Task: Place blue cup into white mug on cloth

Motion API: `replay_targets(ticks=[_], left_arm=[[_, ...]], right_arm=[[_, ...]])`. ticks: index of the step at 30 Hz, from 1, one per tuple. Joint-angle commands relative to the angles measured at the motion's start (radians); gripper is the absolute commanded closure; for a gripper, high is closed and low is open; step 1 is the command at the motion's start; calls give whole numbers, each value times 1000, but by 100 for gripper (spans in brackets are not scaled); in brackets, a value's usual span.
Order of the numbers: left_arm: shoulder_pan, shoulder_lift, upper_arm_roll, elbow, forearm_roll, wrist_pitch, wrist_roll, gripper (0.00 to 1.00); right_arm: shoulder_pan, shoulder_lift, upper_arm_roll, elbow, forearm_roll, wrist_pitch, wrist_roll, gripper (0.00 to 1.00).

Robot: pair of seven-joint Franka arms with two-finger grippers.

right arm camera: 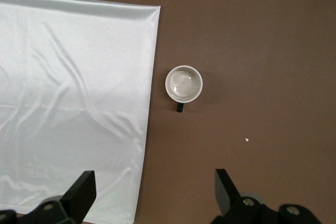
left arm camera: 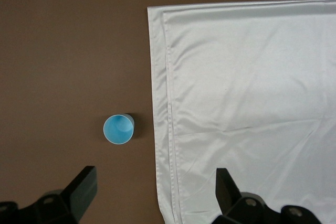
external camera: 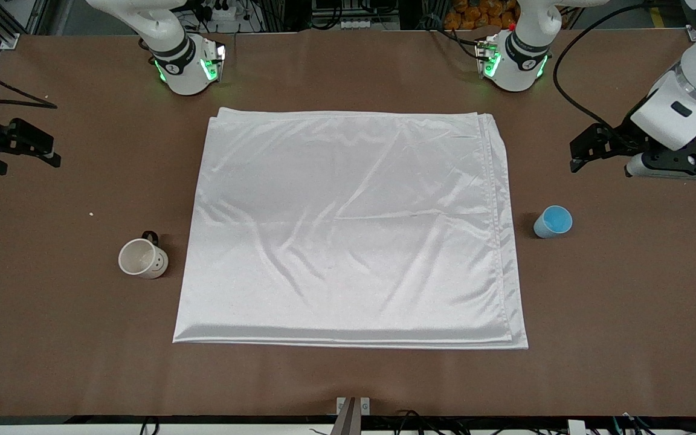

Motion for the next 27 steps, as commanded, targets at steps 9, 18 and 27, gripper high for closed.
replay_targets(ticks=[9, 18, 27], left_arm=[[6, -10, -8, -9, 13, -41, -4, 0], [1, -10, -14, -58, 21, -40, -10, 0], [12, -7, -14, -137, 22, 23, -10, 0]], right_arm=[[-12, 22, -10, -23, -39, -23, 4, 0], [1, 106, -6, -50, -54, -51, 13, 0], [-6, 97, -6, -242, -50, 129, 13, 0]])
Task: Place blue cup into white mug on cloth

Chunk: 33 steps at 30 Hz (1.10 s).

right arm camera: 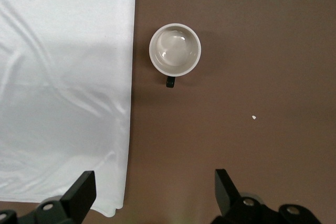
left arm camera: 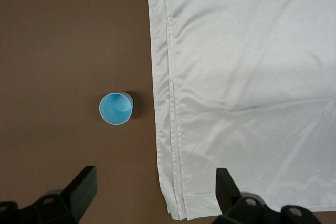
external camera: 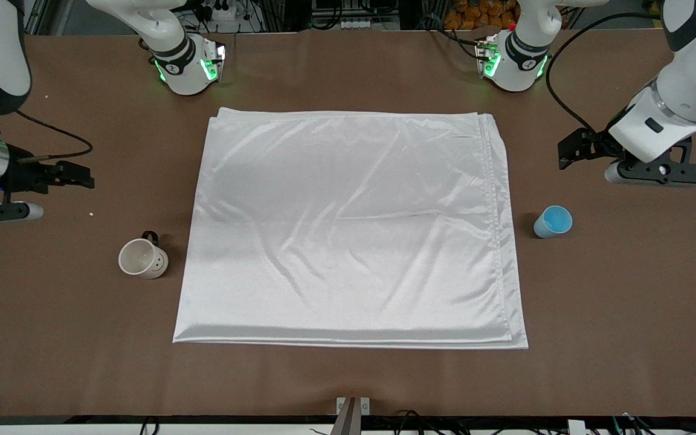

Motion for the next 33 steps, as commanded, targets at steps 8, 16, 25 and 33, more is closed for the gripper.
replay_targets(ticks=[8, 16, 25, 33], left_arm=[[18, -1, -7, -188, 22, 187, -10, 0], [58, 5, -9, -335, 24, 368, -6, 0], [63, 36, -7, -430, 24, 499, -6, 0], [95, 123, -7, -440, 45, 577, -3, 0]], right_arm=[[-8, -20, 2, -309, -7, 343, 15, 0], [-25, -15, 1, -455, -5, 515, 15, 0], [-26, 72, 1, -498, 44, 672, 16, 0], [-22, 146, 2, -495, 77, 759, 16, 1]])
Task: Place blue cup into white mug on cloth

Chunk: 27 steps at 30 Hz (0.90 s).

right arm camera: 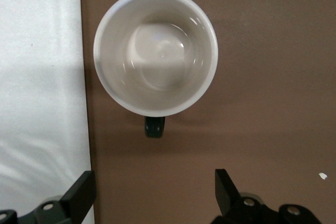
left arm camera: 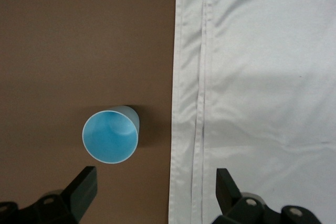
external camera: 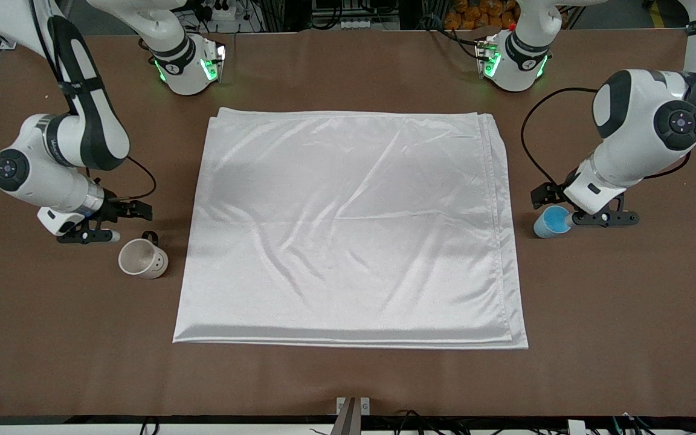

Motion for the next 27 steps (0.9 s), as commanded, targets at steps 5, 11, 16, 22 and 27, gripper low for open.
replay_targets(ticks=[5, 11, 16, 22, 27], left_arm=[[28, 80, -7, -20, 31, 84, -3, 0], [29, 121, -6, -31, 31, 144, -4, 0], [28, 145, -6, -49, 31, 184, -12, 0], [28, 179, -4, -52, 33, 196, -23, 1], [28, 205, -3, -55, 59, 198, -26, 2]], right_arm=[[7, 87, 9, 9, 30, 112, 10, 5], [18, 112, 9, 34, 31, 121, 10, 17], [23, 136, 9, 52, 31, 141, 10, 38], [26, 155, 10, 73, 31, 144, 10, 69], [27, 153, 9, 78, 30, 140, 9, 98]])
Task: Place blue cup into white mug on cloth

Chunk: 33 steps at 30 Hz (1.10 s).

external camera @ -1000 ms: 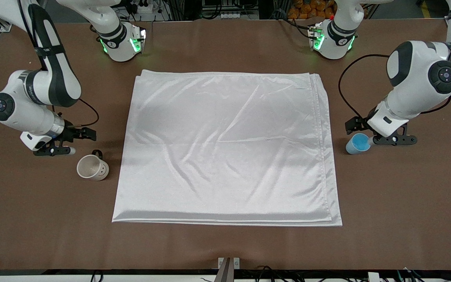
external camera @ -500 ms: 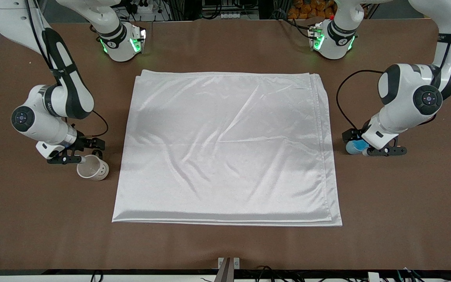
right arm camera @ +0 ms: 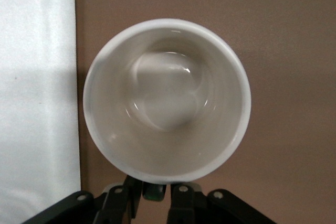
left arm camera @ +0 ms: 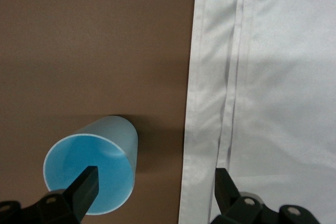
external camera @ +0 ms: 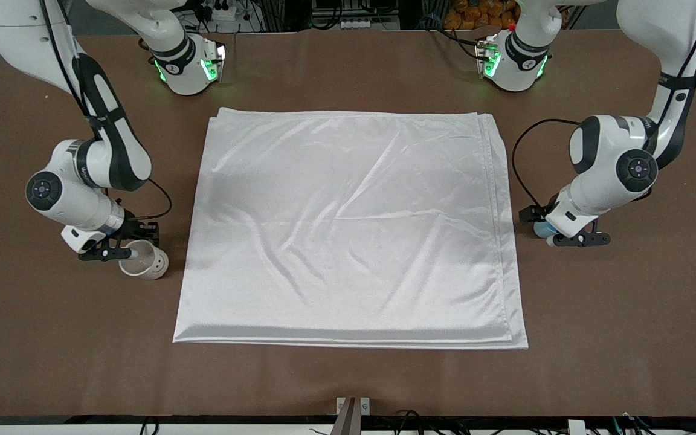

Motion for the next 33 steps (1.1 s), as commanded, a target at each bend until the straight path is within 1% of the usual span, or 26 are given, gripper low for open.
replay_targets(ticks=[1, 7, 11, 15, 19, 22, 23, 24, 26, 27, 30, 33], left_arm=[[6, 20, -3, -7, 51, 17, -33, 2], [5, 45, -3, -7, 53, 17, -46, 4], [5, 65, -2, -7, 57, 19, -46, 8], [6, 71, -2, -9, 82, 19, -47, 10], [6, 83, -2, -9, 86, 19, -47, 13], [6, 92, 1, -7, 88, 19, -47, 17], [6, 92, 1, -7, 88, 19, -47, 21], [6, 92, 1, -7, 88, 19, -47, 27], [6, 92, 1, -6, 88, 19, -47, 33], [6, 94, 1, -6, 88, 19, -47, 38], [8, 92, 3, -3, 91, 19, -47, 58], [8, 92, 3, 0, 112, 19, -47, 73]], right_arm=[[5, 12, 0, 26, 20, -4, 2, 100], [5, -17, 1, 50, 20, -42, -3, 100], [8, -41, 6, 115, 20, -151, 3, 100], [10, -51, 27, 198, 22, -270, 6, 100], [28, -64, 50, 250, 22, -323, 39, 100], [46, -65, 67, 279, 22, -358, 100, 100], [53, -67, 76, 290, 22, -369, 123, 100], [63, -67, 87, 299, 22, -379, 146, 100], [82, -67, 104, 319, 20, -401, 190, 100], [91, -67, 112, 326, 22, -410, 212, 100], [128, -65, 136, 340, 20, -416, 284, 100], [174, -57, 145, 353, 22, -415, 345, 100]])
